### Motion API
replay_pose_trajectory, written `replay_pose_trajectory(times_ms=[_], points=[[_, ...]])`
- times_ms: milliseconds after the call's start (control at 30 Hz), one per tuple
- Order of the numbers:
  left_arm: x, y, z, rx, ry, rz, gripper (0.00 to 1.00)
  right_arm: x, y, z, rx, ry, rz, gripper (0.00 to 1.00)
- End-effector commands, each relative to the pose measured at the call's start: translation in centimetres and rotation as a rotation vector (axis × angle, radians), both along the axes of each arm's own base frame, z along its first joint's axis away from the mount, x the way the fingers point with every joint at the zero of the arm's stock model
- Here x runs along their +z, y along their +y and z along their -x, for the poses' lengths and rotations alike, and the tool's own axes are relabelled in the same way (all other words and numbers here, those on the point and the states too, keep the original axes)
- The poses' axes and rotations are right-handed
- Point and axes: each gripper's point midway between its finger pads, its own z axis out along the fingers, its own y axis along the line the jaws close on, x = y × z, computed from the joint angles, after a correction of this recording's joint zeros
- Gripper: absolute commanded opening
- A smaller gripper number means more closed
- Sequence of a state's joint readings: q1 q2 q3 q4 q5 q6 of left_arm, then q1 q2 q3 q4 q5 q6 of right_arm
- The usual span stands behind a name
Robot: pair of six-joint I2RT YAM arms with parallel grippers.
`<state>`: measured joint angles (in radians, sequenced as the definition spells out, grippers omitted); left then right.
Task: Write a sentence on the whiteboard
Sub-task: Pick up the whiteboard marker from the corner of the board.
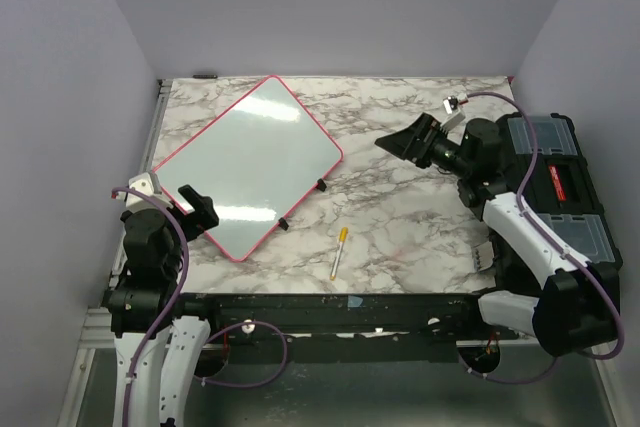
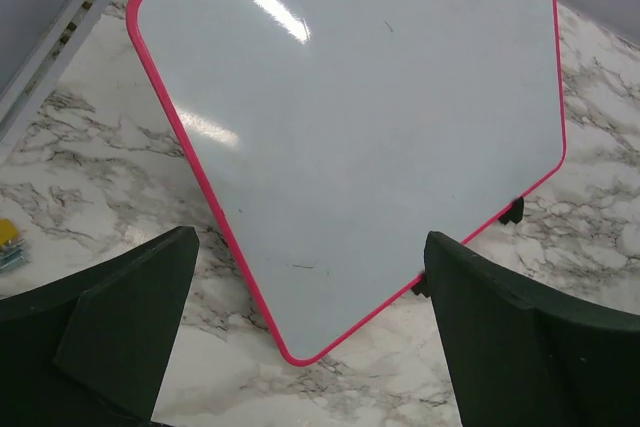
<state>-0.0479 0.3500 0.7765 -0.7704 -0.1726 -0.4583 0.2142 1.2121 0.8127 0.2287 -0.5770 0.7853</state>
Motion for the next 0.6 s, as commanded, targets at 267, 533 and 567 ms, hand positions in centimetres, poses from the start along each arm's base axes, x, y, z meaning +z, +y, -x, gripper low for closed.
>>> replay_pose_trajectory(times_ms=[267, 533, 567], points=[[-0.5, 0.1, 0.0, 0.010, 0.027, 0.002, 0.99, -3.2, 2.0, 1.2, -0.032, 0.161, 0.177, 1.00], [-0.5, -0.2, -0.1, -0.010, 0.024, 0.003, 0.98, -8.5, 4.1, 4.5, -0.168, 0.311, 0.580, 1.00], [-0.5, -0.2, -0.1, -0.012, 0.022, 0.004, 0.98, -9.0, 4.5, 5.2, -0.178, 0.312, 0.612, 1.00]])
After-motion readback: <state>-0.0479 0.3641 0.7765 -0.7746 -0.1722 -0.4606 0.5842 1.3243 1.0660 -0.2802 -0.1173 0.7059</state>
